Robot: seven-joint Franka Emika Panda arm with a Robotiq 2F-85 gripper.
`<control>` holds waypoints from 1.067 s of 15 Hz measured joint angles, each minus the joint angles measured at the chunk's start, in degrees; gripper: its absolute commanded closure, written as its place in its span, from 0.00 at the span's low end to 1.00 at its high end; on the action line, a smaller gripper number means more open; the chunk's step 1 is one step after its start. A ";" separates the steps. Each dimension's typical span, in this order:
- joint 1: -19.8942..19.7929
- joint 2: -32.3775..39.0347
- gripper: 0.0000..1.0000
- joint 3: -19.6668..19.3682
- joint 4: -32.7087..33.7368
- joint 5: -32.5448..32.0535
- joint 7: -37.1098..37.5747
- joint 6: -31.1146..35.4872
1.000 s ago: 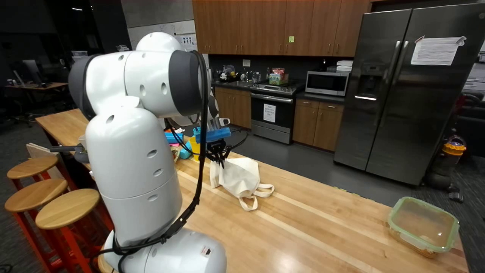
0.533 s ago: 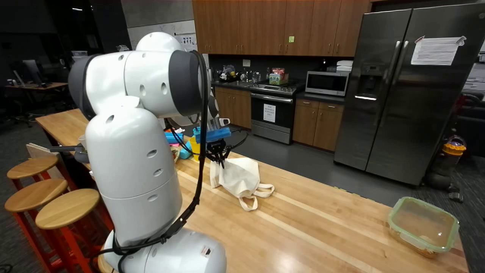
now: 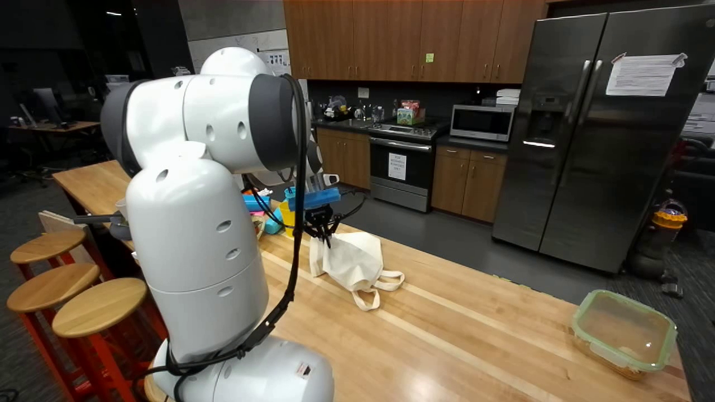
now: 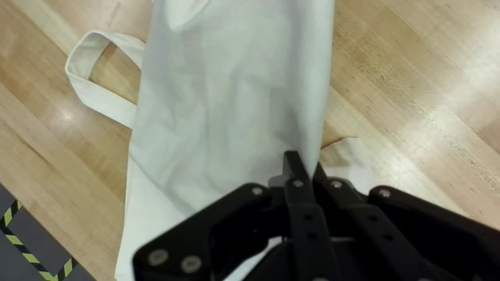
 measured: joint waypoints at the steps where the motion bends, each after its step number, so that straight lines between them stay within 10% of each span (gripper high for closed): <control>1: 0.00 0.00 0.96 0.00 0.00 0.00 0.00 0.00; 16: 0.00 0.09 0.99 0.00 0.00 0.16 0.00 -0.01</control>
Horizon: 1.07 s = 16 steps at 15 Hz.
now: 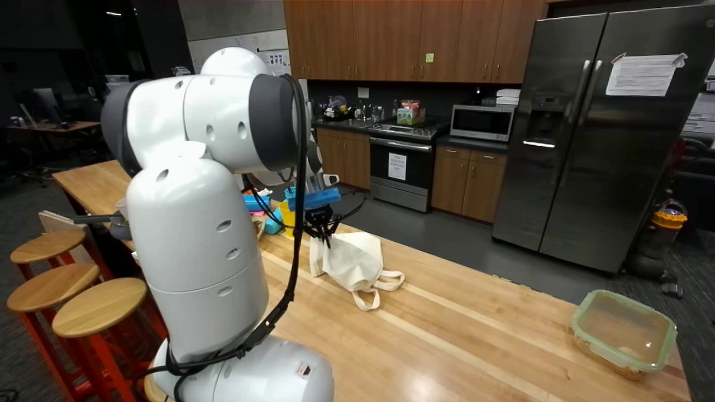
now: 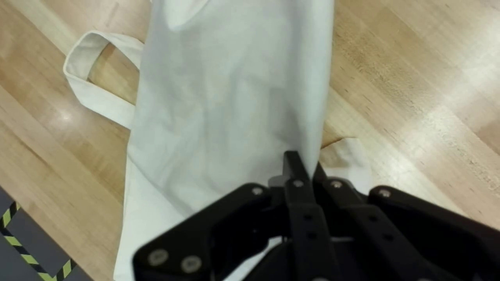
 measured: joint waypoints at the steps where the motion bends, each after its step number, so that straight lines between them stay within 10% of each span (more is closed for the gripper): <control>1: -0.01 0.04 0.99 -0.01 0.00 0.06 0.00 -0.07; 16: -0.05 1.47 0.99 -0.20 0.39 0.23 0.27 -1.30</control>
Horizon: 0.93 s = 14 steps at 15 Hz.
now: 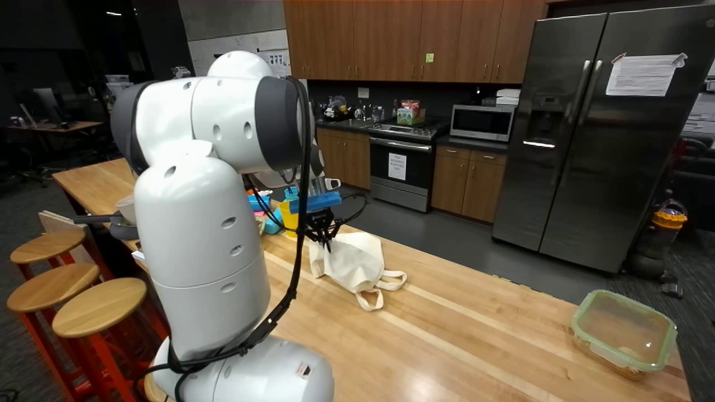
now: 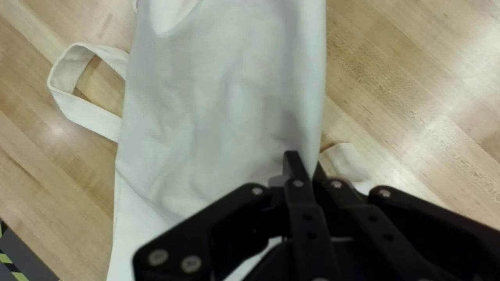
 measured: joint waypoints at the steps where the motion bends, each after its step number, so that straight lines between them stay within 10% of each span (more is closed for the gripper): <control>1: -0.02 0.08 0.99 -0.07 0.07 0.16 0.00 -0.25; 14: -1.55 3.98 0.99 -2.31 1.15 6.33 -0.18 -3.15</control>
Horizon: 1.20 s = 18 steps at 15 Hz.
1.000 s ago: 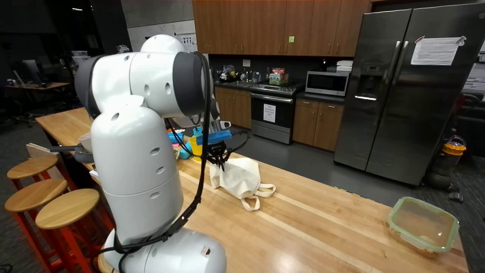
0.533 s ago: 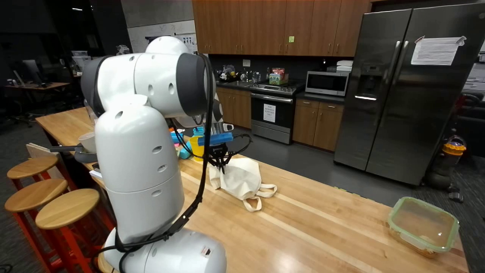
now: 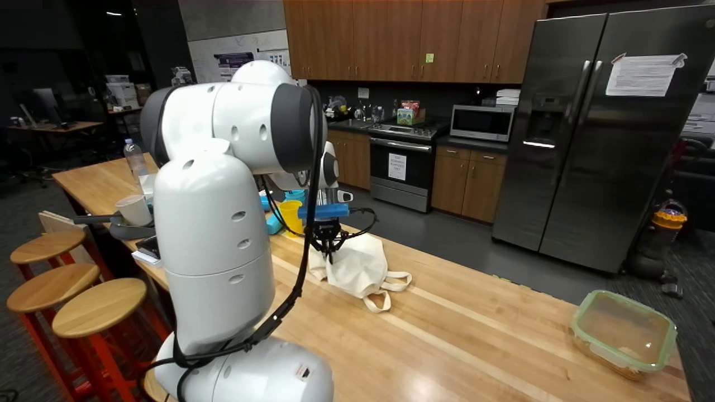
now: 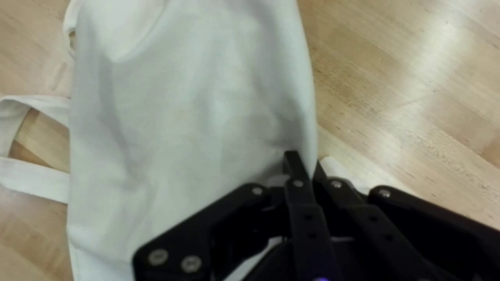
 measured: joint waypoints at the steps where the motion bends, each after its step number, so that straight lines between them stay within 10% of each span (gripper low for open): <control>1: -0.01 0.25 0.99 -0.14 0.15 0.29 0.00 -0.20; 18: -3.70 6.97 0.99 -3.93 1.41 9.79 -0.61 -4.96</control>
